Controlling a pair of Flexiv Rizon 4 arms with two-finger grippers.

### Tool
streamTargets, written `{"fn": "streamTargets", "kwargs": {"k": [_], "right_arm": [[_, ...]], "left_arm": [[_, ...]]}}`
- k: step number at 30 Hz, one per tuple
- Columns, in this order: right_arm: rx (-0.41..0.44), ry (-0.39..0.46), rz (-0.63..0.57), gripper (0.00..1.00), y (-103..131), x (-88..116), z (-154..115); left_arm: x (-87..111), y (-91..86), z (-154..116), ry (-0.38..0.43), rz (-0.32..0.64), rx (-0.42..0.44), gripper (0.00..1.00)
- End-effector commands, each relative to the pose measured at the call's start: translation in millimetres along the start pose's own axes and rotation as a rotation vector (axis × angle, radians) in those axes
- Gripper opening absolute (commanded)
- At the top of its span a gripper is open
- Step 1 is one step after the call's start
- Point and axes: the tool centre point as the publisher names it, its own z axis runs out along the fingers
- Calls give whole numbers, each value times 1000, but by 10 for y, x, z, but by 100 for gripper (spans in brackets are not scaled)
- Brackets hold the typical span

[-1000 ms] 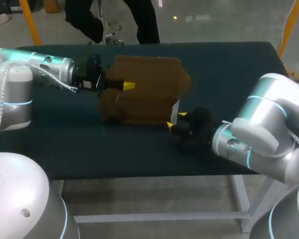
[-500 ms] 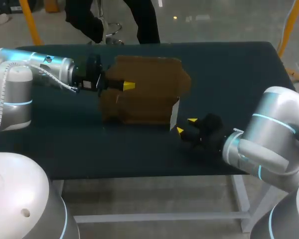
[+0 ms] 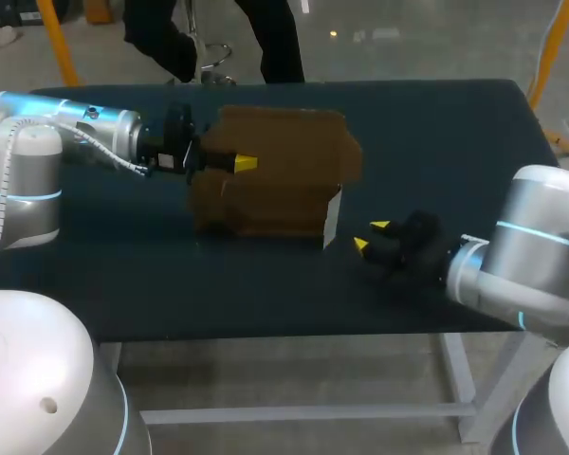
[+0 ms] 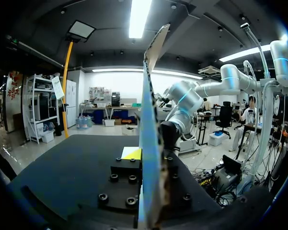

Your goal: Assemble the packaging by folding the flat box into shape, placing the metal phone stand inside, and closing the box properly

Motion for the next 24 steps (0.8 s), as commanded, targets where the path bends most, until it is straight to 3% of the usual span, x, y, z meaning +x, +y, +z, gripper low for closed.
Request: {"fn": "streamTargets", "kwargs": {"k": [1,9,24], "right_arm": [[46,321,-28,55,68,-77,102],[69,411,-107,64,153,-79,207],[59,522,-154,61,269,-91,446]], "left_arm": [[-7,27,1,4,-1,0,0],[-7,27,1,4,-1,0,0],[-7,27,1,4,-1,0,0]]}}
